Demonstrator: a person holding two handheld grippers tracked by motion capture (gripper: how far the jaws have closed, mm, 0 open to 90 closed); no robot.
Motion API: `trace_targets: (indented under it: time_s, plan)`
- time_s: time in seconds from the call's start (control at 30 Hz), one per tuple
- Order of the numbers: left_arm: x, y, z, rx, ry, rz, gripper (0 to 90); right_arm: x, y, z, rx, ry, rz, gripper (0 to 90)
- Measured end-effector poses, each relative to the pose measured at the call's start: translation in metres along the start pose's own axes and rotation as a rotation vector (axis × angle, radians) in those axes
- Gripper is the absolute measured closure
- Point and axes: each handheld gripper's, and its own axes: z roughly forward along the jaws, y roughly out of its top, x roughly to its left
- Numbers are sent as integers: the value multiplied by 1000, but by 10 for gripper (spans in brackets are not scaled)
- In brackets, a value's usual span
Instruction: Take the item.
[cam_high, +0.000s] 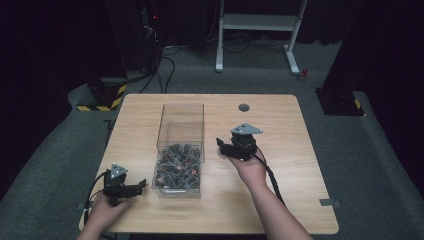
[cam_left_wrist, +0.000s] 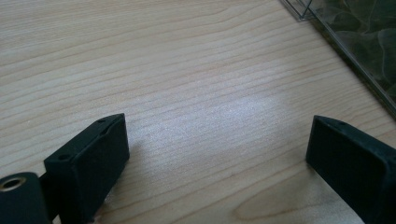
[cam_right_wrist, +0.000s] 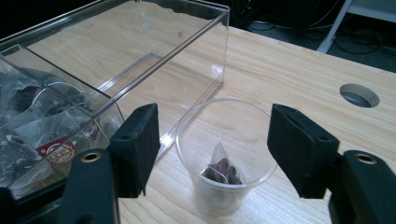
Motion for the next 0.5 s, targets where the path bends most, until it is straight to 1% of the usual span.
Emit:
trace_targets:
  time_s: [0.1, 0.13, 0.17, 0.3, 0.43, 0.47, 0.5]
  plan:
    - [0, 0, 0, 0, 0, 0, 62, 0, -3, -4, -8, -7, 2, 257]
    - [0, 0, 0, 0, 0, 0, 62, 0, -3, -4, -8, -7, 2, 257]
    - [0, 0, 0, 0, 0, 0, 62, 0, -5, -6, -5, -11, 7, 230]
    - [0, 0, 0, 0, 0, 0, 62, -1, -10, -10, -12, -14, 15, 184]
    - [0, 0, 0, -3, 1, -3, 62, -2, -14, -15, -23, -17, 29, 167]
    - [0, 0, 0, -3, 2, -3, 62, -3, -14, -16, -26, -19, 23, 166]
    - [0, 0, 0, -3, 2, -3, 62, -3, -15, -18, -26, -18, 28, 165]
